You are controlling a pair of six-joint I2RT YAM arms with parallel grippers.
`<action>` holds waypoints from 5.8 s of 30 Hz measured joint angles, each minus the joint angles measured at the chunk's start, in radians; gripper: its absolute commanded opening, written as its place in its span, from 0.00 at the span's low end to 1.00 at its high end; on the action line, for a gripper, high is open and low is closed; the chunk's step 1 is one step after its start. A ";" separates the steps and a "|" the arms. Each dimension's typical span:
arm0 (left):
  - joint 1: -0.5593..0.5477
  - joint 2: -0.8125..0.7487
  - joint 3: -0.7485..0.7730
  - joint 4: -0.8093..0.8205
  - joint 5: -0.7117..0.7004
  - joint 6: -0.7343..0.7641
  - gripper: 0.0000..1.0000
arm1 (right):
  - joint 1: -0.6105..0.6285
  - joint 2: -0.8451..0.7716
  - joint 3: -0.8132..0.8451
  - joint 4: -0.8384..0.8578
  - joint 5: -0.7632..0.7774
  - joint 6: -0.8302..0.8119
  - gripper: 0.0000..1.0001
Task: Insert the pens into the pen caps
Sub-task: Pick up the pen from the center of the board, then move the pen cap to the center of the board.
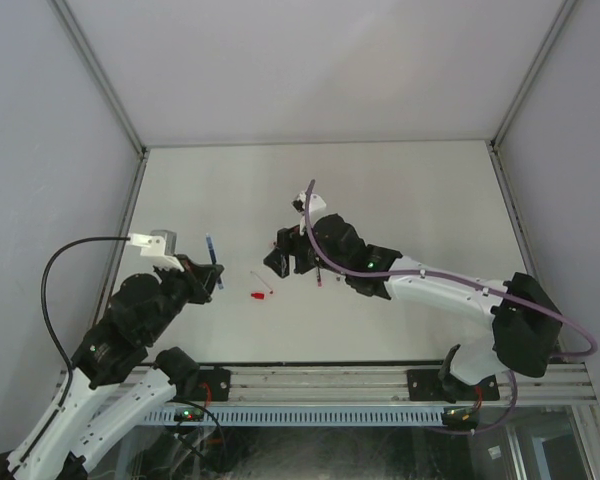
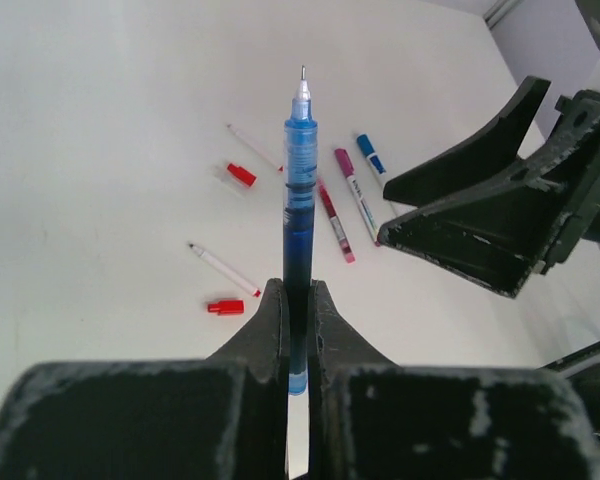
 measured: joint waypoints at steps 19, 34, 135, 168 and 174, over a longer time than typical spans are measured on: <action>0.001 -0.020 0.029 -0.111 -0.051 0.077 0.00 | -0.037 0.243 0.216 -0.203 0.200 -0.192 1.00; 0.127 0.050 0.084 -0.165 -0.049 0.140 0.00 | -0.055 0.484 0.528 -0.415 0.094 -0.256 0.82; 0.128 0.000 0.087 -0.163 -0.064 0.174 0.00 | -0.074 0.955 1.009 -0.773 0.179 -0.278 0.11; 0.128 0.000 0.087 -0.163 -0.064 0.174 0.00 | 0.053 0.407 0.212 -0.768 0.113 -0.051 0.14; 0.128 -0.002 0.087 -0.162 -0.061 0.174 0.00 | 0.052 0.407 0.212 -0.777 0.085 -0.050 0.19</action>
